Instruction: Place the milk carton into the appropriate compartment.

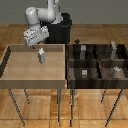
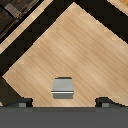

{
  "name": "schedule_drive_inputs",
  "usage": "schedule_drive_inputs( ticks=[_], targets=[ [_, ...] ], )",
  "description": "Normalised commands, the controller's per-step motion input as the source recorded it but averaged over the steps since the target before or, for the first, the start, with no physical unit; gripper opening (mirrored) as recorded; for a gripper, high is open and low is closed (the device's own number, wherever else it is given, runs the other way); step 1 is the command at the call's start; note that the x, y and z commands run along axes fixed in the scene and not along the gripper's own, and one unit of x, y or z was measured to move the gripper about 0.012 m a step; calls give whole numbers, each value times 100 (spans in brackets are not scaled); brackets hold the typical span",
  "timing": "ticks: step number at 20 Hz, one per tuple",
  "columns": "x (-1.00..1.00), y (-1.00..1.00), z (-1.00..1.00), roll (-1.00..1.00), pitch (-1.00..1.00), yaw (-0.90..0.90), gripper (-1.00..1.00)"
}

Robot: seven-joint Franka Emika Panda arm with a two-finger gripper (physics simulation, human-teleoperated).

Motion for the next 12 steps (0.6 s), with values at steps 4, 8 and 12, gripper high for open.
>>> schedule_drive_inputs(
  ticks=[4,8,12],
  targets=[
    [0,0,-75,0,0,0,100],
    [0,0,-100,0,0,0,100],
    [0,0,0,0,0,0,-100]
  ],
)
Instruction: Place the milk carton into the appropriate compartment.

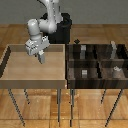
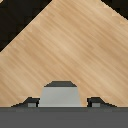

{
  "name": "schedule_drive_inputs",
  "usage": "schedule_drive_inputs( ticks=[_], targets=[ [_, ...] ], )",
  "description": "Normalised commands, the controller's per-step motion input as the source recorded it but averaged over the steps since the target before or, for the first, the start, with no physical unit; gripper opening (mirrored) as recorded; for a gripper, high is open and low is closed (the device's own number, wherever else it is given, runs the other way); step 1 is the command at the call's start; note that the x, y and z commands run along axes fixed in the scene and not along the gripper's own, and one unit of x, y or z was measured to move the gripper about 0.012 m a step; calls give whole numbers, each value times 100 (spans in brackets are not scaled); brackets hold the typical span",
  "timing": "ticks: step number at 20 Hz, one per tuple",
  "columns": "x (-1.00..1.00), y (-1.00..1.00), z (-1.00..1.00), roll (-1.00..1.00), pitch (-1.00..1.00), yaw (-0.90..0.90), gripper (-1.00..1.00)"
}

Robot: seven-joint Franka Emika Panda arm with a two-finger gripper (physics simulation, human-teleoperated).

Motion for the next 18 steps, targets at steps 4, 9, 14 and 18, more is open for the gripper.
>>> schedule_drive_inputs(
  ticks=[4,9,14,18],
  targets=[
    [0,0,0,0,0,0,-100],
    [0,0,80,0,0,0,-100],
    [0,0,100,0,0,0,-100],
    [0,0,100,0,0,0,-100]
  ],
)
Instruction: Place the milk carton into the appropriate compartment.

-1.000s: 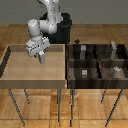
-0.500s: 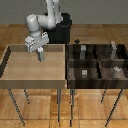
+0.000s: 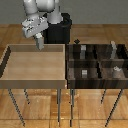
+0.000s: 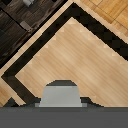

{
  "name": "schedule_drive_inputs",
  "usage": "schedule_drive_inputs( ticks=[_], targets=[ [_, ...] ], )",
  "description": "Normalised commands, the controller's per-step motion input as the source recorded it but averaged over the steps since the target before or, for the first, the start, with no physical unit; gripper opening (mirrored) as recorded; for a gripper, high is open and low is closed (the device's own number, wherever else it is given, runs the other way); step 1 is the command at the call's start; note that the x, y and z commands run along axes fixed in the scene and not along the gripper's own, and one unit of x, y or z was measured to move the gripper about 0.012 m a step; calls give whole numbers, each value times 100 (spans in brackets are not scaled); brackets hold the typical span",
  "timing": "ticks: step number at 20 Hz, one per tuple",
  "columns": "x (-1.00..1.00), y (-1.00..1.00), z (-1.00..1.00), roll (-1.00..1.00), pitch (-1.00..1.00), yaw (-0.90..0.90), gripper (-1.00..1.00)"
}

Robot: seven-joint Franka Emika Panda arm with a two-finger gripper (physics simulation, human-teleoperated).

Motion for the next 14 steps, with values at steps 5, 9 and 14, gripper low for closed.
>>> schedule_drive_inputs(
  ticks=[5,9,14],
  targets=[
    [0,7,80,0,0,0,-100],
    [0,75,0,0,0,0,-100],
    [0,100,0,0,0,0,-100]
  ],
)
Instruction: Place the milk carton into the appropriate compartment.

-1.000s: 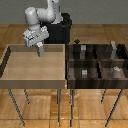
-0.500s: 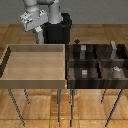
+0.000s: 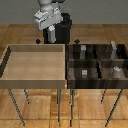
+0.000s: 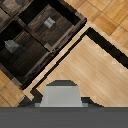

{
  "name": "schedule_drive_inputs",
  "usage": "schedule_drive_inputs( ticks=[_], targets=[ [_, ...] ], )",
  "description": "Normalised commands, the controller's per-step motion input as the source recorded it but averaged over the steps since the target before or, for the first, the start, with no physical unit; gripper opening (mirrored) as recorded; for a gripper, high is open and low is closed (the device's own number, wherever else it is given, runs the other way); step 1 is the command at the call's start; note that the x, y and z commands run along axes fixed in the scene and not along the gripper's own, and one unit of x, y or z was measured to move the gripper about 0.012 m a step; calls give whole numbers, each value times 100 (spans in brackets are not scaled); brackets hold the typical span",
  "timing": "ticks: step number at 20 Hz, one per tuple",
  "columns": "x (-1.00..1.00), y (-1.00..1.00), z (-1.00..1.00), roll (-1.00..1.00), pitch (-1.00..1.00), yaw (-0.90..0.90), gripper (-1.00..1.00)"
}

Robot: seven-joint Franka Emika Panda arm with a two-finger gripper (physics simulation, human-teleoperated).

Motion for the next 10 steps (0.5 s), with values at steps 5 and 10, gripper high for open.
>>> schedule_drive_inputs(
  ticks=[5,10],
  targets=[
    [0,100,0,0,0,0,-100],
    [0,100,0,0,0,0,-100]
  ],
)
